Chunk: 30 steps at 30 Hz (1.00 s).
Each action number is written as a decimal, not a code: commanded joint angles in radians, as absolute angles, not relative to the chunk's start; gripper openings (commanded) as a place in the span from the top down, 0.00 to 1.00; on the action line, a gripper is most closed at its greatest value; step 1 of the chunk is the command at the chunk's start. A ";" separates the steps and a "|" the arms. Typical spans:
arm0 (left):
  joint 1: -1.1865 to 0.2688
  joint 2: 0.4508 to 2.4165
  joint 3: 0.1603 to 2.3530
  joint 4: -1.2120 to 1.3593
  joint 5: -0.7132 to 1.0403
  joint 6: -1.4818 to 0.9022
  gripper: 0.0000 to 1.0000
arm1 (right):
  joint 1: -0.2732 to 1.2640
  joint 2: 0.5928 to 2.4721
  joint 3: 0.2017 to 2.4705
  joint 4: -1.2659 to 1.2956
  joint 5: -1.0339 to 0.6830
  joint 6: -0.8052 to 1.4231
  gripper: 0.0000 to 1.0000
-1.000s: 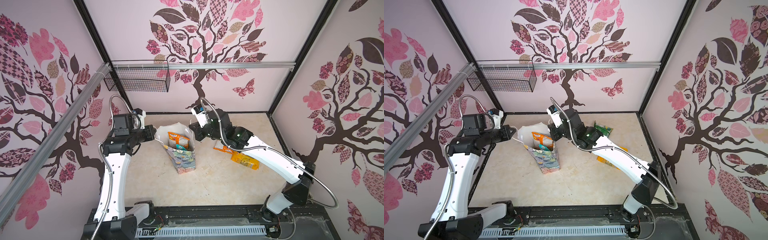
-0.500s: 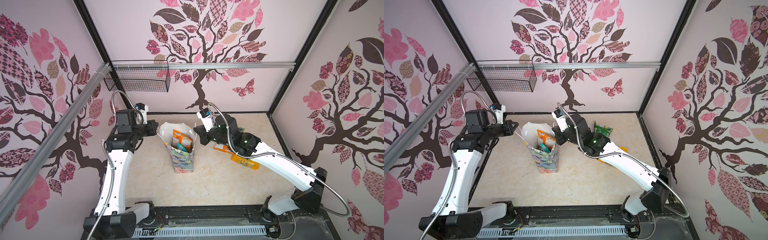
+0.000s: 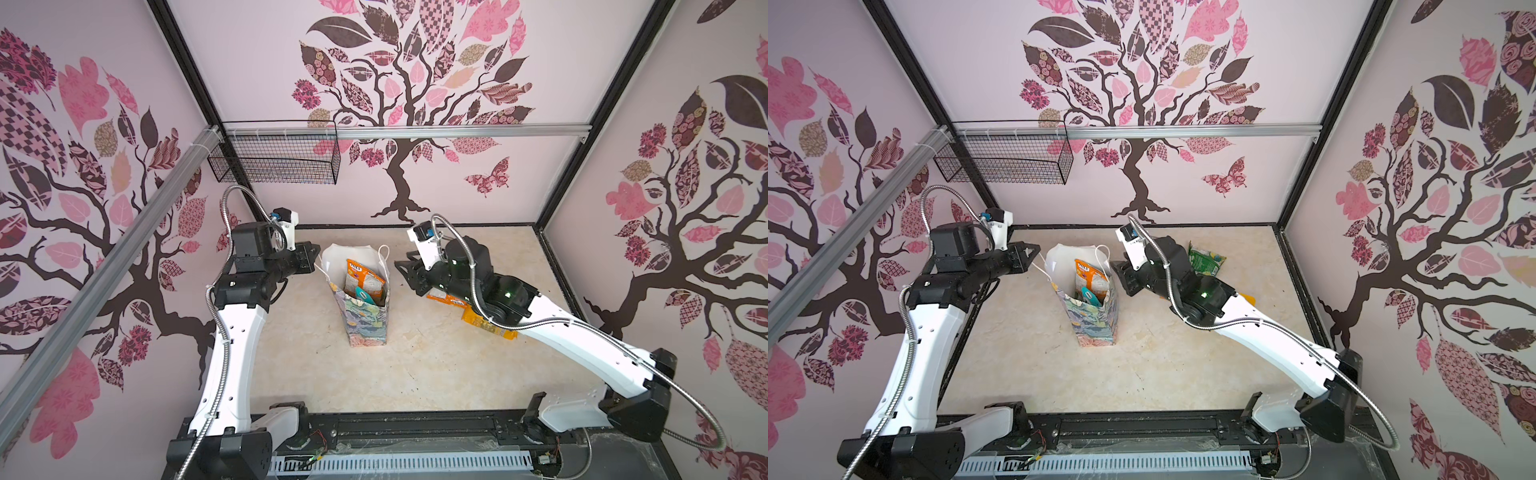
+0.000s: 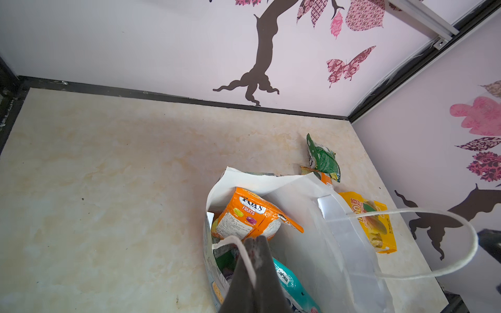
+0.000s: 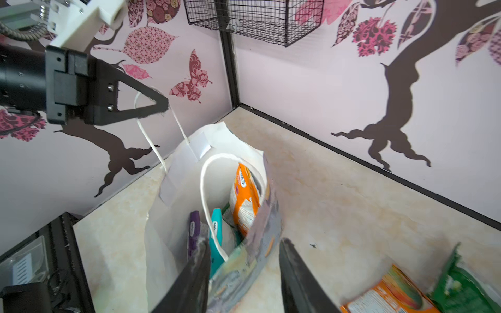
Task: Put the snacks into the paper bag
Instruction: 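Move the open right gripper over the orange Fox's packet beside the bag, then lower the right gripper and close on the orange packet's edge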
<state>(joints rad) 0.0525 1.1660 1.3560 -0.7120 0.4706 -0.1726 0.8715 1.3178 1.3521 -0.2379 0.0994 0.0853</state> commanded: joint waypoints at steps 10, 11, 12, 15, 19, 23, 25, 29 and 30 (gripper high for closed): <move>0.082 1.135 1.309 -0.610 0.541 -0.200 1.00 | 0.624 1.269 1.154 -0.384 0.136 0.204 0.39; 0.085 1.135 1.307 -0.608 0.547 -0.203 1.00 | 0.607 1.298 1.156 -0.404 0.111 0.199 0.38; 0.088 1.134 1.305 -0.603 0.552 -0.206 1.00 | 0.606 1.338 1.159 -0.429 0.121 0.180 0.37; 0.092 1.126 1.296 -0.585 0.569 -0.219 1.00 | 0.606 1.448 1.159 -0.458 0.128 0.129 0.38; 0.099 1.117 1.293 -0.581 0.575 -0.222 1.00 | 0.607 1.555 1.148 -0.425 0.132 0.086 0.43; 0.102 1.121 1.292 -0.582 0.582 -0.222 1.00 | 0.607 1.635 1.160 -0.405 0.176 0.052 0.44; 0.104 1.122 1.292 -0.581 0.587 -0.224 1.00 | 0.609 1.682 1.172 -0.401 0.188 0.034 0.45; 0.107 1.120 1.290 -0.582 0.586 -0.223 1.00 | 0.622 1.773 1.233 -0.438 0.247 0.028 0.46; 0.109 1.119 1.289 -0.582 0.586 -0.222 1.00 | 0.623 1.792 1.247 -0.448 0.251 0.024 0.47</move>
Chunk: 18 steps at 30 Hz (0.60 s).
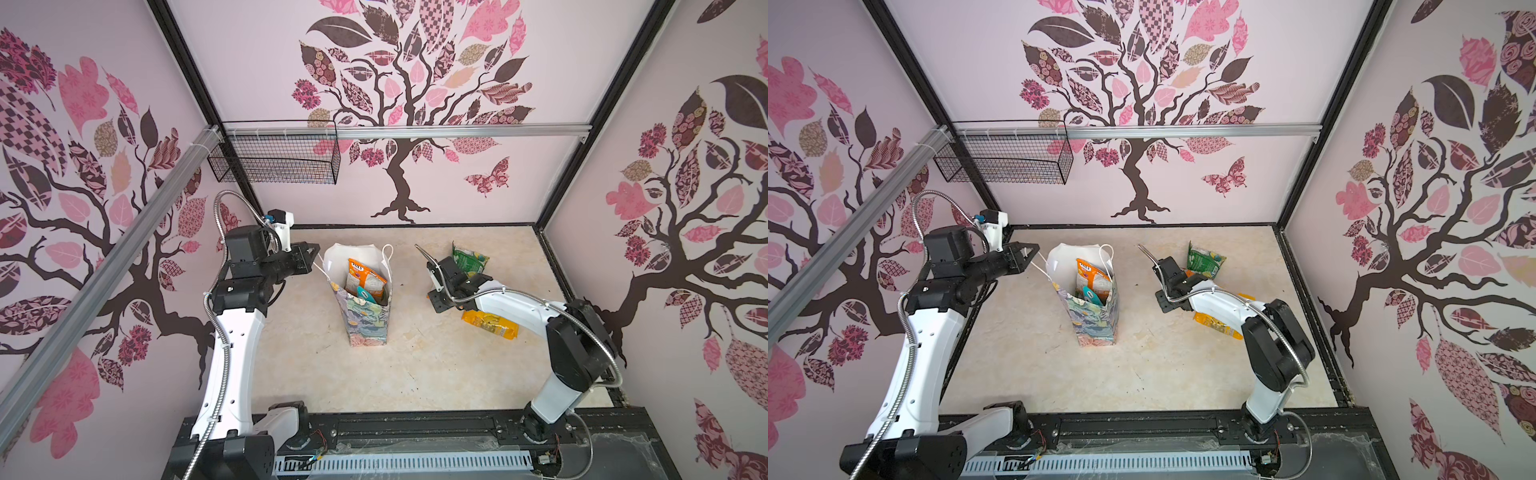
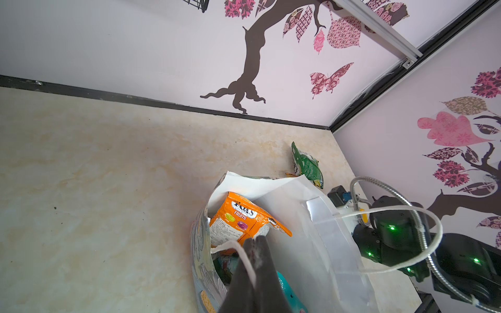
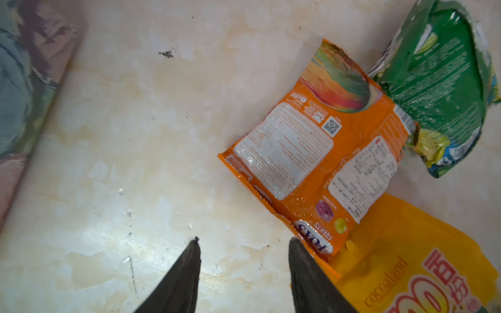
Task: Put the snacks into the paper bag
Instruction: 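Lower the right gripper and close on the orange packet's edge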
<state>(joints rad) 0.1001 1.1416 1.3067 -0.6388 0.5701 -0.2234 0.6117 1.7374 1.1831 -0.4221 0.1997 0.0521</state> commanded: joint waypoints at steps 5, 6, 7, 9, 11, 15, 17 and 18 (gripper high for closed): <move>0.111 1.117 1.286 -0.577 0.592 -0.227 1.00 | 0.640 1.852 1.271 -0.428 0.276 -0.001 0.47; 0.112 1.118 1.287 -0.577 0.592 -0.227 1.00 | 0.643 1.860 1.278 -0.426 0.278 -0.005 0.48; 0.113 1.118 1.287 -0.577 0.592 -0.226 1.00 | 0.645 1.866 1.278 -0.419 0.281 -0.010 0.48; 0.116 1.118 1.286 -0.577 0.594 -0.227 1.00 | 0.647 1.884 1.283 -0.407 0.293 -0.017 0.49; 0.117 1.116 1.285 -0.575 0.594 -0.227 1.00 | 0.647 1.905 1.297 -0.408 0.312 -0.025 0.51; 0.120 1.116 1.285 -0.574 0.601 -0.227 1.00 | 0.646 1.941 1.320 -0.407 0.331 -0.045 0.55; 0.121 1.116 1.284 -0.574 0.601 -0.228 1.00 | 0.647 1.955 1.330 -0.407 0.334 -0.048 0.57; 0.123 1.116 1.285 -0.574 0.602 -0.227 1.00 | 0.647 1.961 1.334 -0.406 0.337 -0.049 0.58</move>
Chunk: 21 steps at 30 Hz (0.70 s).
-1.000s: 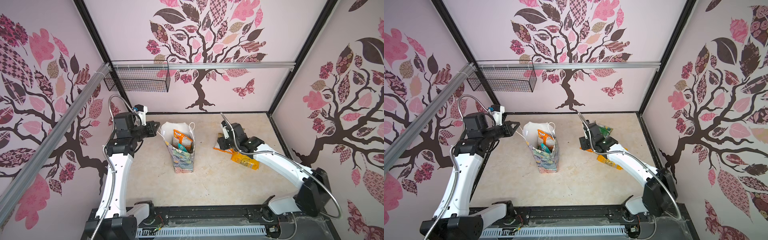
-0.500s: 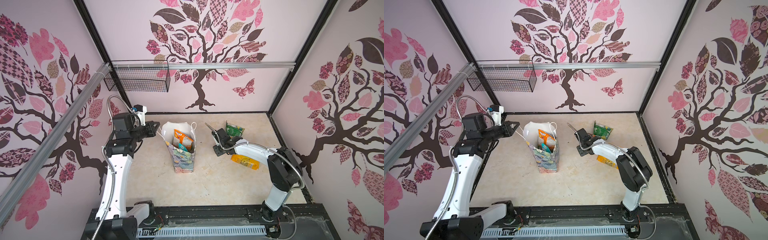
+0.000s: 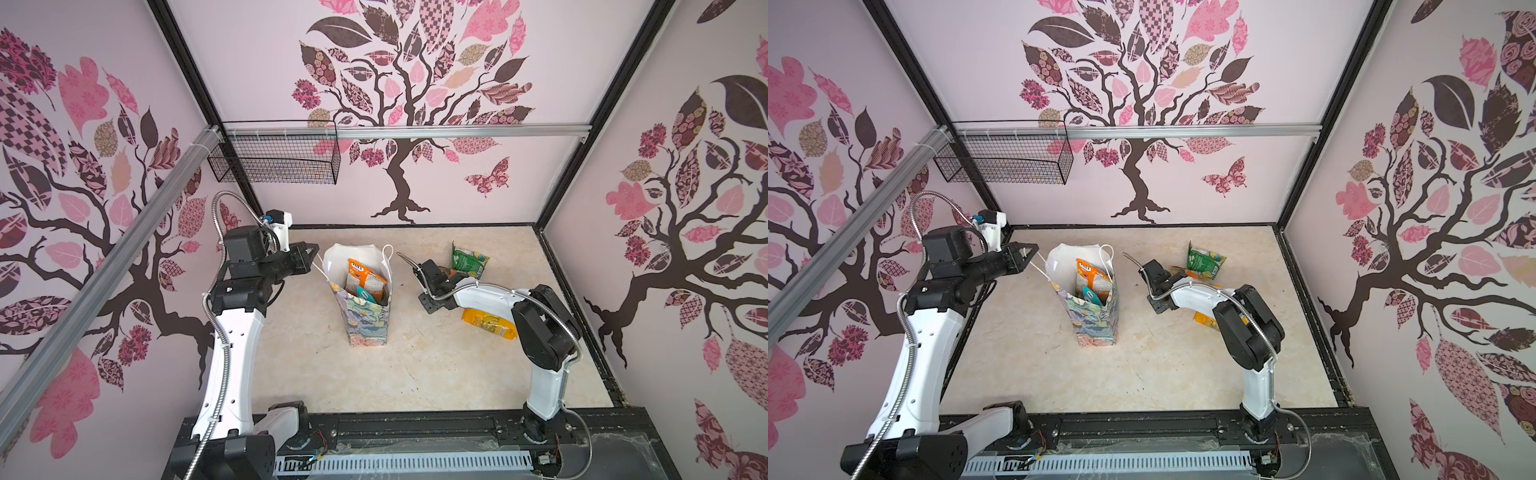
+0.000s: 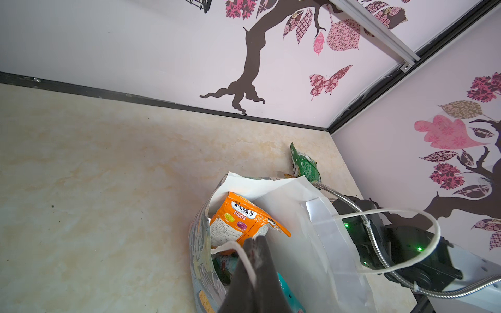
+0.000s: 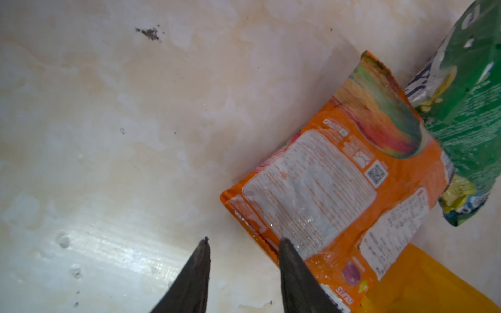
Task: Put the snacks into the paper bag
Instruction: 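Lower the right gripper and close on the orange packet's edge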
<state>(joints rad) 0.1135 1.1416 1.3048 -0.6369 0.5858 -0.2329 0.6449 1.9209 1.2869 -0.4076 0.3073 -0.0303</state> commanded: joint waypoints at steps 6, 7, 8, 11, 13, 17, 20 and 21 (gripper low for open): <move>0.125 1.113 1.285 -0.574 0.601 -0.227 1.00 | 0.647 1.987 1.352 -0.405 0.329 -0.054 0.63; 0.124 1.114 1.285 -0.574 0.600 -0.228 1.00 | 0.647 1.990 1.351 -0.405 0.324 -0.054 0.64; 0.124 1.113 1.284 -0.575 0.600 -0.227 1.00 | 0.646 1.990 1.351 -0.404 0.321 -0.055 0.64; 0.124 1.111 1.284 -0.575 0.598 -0.226 1.00 | 0.646 1.994 1.345 -0.400 0.313 -0.055 0.65; 0.125 1.111 1.284 -0.574 0.598 -0.225 1.00 | 0.647 1.998 1.343 -0.397 0.313 -0.056 0.66; 0.126 1.112 1.283 -0.574 0.598 -0.226 1.00 | 0.646 2.012 1.345 -0.399 0.316 -0.056 0.67; 0.126 1.111 1.284 -0.575 0.597 -0.224 1.00 | 0.647 2.024 1.349 -0.397 0.318 -0.059 0.69; 0.126 1.113 1.283 -0.575 0.595 -0.225 1.00 | 0.647 2.027 1.351 -0.397 0.319 -0.059 0.71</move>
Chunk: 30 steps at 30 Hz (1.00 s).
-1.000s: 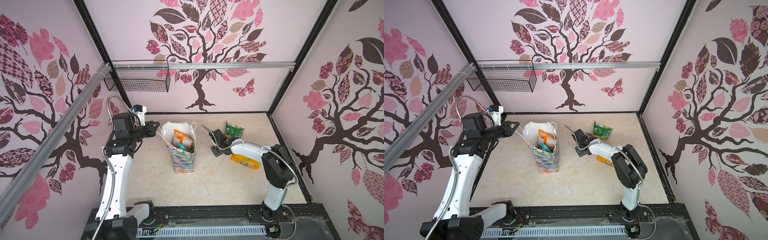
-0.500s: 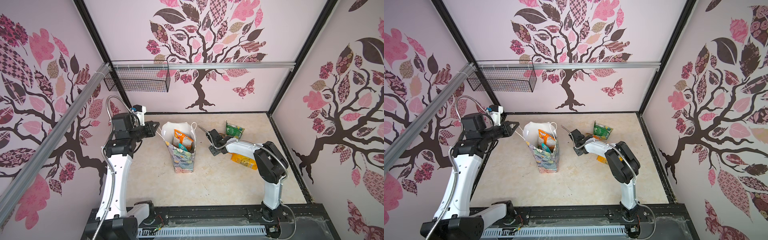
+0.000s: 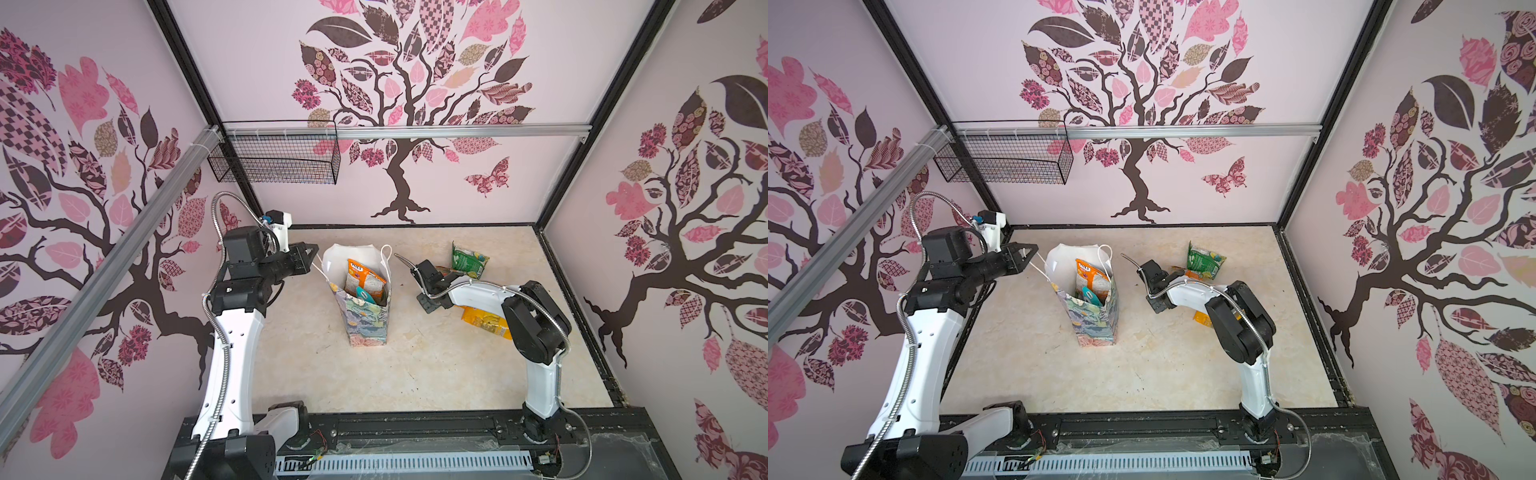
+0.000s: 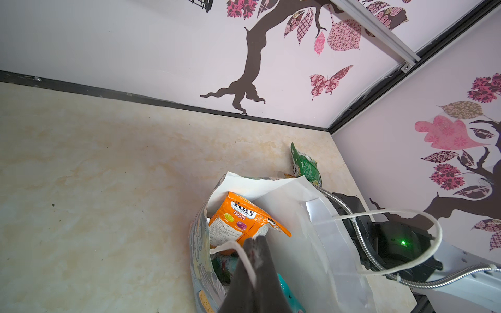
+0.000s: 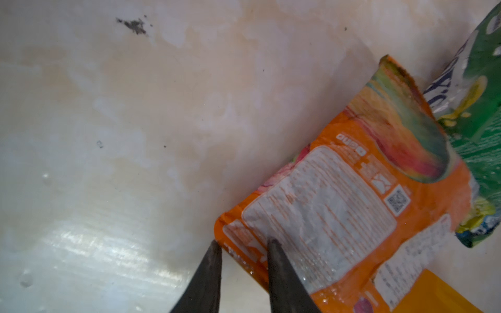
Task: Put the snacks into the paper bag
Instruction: 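Lower the right gripper and close on the orange packet's edge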
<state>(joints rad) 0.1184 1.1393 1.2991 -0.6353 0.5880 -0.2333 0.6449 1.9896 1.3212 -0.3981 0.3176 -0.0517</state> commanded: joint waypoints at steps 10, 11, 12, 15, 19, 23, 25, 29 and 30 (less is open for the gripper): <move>0.126 1.109 1.283 -0.577 0.592 -0.221 1.00 | 0.645 2.004 1.351 -0.377 0.377 -0.049 1.00; 0.125 1.108 1.282 -0.576 0.592 -0.222 1.00 | 0.645 1.996 1.352 -0.376 0.376 -0.046 1.00; 0.126 1.110 1.282 -0.576 0.592 -0.222 1.00 | 0.644 1.987 1.351 -0.375 0.372 -0.041 1.00; 0.126 1.110 1.282 -0.576 0.593 -0.221 1.00 | 0.629 1.948 1.347 -0.369 0.315 -0.011 1.00; 0.125 1.109 1.282 -0.579 0.593 -0.219 1.00 | 0.596 1.869 1.316 -0.338 0.202 0.036 1.00; 0.125 1.110 1.282 -0.577 0.592 -0.221 1.00 | 0.589 1.798 1.303 -0.325 0.141 0.052 1.00; 0.126 1.109 1.282 -0.576 0.594 -0.221 1.00 | 0.580 1.768 1.300 -0.317 0.088 0.063 1.00; 0.126 1.108 1.280 -0.575 0.594 -0.221 1.00 | 0.546 1.723 1.296 -0.305 -0.003 0.094 1.00; 0.126 1.108 1.279 -0.575 0.594 -0.221 1.00 | 0.536 1.711 1.292 -0.300 -0.026 0.103 1.00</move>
<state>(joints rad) 0.1184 1.1355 1.2945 -0.6331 0.5877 -0.2325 0.5571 1.7779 1.2980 -0.3271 0.0681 0.0673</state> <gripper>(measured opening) 0.050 0.040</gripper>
